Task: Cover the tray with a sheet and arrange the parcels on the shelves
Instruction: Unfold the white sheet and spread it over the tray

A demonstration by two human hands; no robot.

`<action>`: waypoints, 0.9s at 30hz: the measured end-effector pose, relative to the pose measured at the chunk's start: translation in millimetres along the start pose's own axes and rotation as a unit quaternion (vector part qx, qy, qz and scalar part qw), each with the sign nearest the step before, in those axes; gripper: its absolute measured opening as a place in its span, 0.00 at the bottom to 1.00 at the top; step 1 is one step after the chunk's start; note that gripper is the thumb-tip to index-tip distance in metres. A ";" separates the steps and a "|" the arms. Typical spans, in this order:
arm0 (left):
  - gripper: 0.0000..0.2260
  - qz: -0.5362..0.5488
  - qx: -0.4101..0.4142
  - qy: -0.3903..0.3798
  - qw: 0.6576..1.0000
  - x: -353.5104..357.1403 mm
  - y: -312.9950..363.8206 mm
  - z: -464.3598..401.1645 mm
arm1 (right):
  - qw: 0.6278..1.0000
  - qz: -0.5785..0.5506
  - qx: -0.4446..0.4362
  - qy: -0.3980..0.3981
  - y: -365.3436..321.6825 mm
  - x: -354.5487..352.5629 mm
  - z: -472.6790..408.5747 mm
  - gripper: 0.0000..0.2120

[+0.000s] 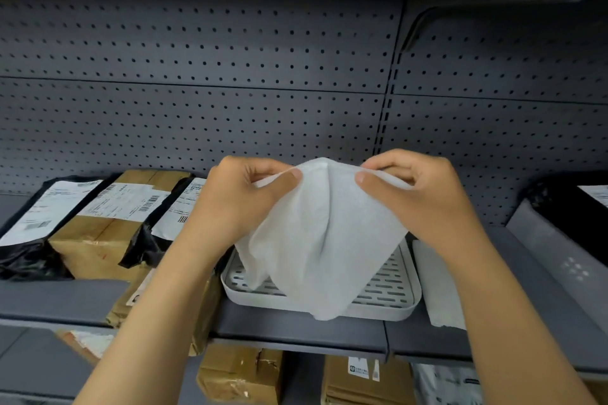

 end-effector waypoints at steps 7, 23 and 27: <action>0.06 0.132 -0.015 0.058 0.989 15.4 2.1 -5.1 | 0.989 0.029 0.009 -0.143 -18.9 65.5 17.3 0.41; 0.07 0.199 -0.012 0.019 0.980 18.3 1.1 -18.2 | 0.990 -0.030 -0.027 -0.139 4.8 39.3 -4.7 0.14; 0.06 0.130 -0.011 -0.006 0.991 12.6 -0.9 -24.6 | 0.993 -0.015 -0.035 -0.111 9.7 22.6 -10.6 0.14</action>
Point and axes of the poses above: each hand's wrist, its own z-axis away from the middle knuckle, its own x-axis out of the palm, y = z × x, the point moved 7 cm from there along -z, towards the middle knuckle, and after that the axes turned 7 degrees about -y, right-handed, at the moved point
